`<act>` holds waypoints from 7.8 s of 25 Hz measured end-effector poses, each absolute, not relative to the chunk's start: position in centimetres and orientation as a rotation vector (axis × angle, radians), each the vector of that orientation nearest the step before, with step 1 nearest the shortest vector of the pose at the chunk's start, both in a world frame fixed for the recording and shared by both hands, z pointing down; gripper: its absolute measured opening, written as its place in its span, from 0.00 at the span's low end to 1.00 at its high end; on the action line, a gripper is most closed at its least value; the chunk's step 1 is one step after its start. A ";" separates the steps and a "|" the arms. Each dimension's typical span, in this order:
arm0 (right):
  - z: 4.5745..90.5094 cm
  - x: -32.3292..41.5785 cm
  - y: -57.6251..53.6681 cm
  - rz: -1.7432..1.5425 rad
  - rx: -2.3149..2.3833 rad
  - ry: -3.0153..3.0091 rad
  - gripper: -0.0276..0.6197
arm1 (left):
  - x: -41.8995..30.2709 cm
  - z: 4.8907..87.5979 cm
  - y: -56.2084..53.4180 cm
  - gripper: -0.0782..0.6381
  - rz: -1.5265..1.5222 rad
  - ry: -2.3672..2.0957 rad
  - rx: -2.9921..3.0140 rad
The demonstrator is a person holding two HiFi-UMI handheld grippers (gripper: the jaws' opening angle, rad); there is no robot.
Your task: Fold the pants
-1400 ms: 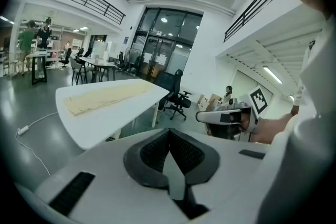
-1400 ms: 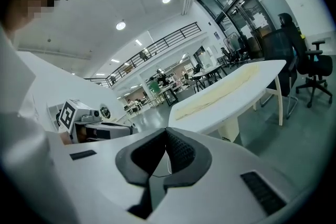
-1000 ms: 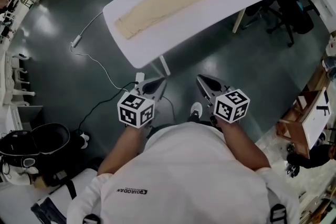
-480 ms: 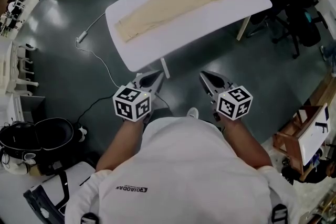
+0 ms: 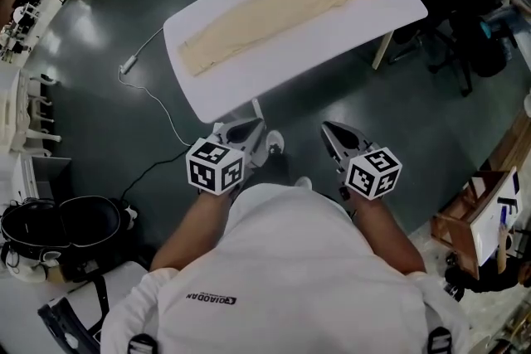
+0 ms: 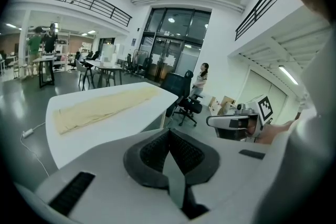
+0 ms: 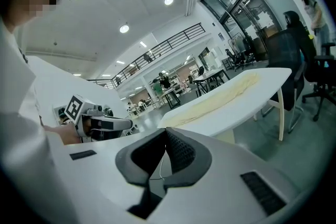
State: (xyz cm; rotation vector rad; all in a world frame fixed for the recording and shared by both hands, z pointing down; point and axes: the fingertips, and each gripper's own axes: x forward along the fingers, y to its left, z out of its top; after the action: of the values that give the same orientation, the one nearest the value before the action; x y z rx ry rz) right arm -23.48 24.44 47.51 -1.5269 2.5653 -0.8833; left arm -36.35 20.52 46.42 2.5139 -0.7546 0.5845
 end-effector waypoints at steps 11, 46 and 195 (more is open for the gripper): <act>48.7 -22.2 20.3 -0.916 -1.580 2.568 0.07 | -33.6 47.7 15.4 0.15 0.570 -0.684 2.507; 49.3 -29.0 -9.1 -0.773 -1.487 3.018 0.07 | -51.3 57.5 -13.5 0.15 0.422 -1.272 2.121; 47.1 28.9 -29.4 -0.840 -1.072 2.937 0.07 | 3.7 43.9 -38.9 0.19 0.343 -1.566 2.114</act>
State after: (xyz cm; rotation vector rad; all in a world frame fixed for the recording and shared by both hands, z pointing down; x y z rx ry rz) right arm 28.87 -29.37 47.06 -1.0716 2.9369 -0.8398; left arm 3.69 -38.88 43.92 2.1141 -1.5662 0.3432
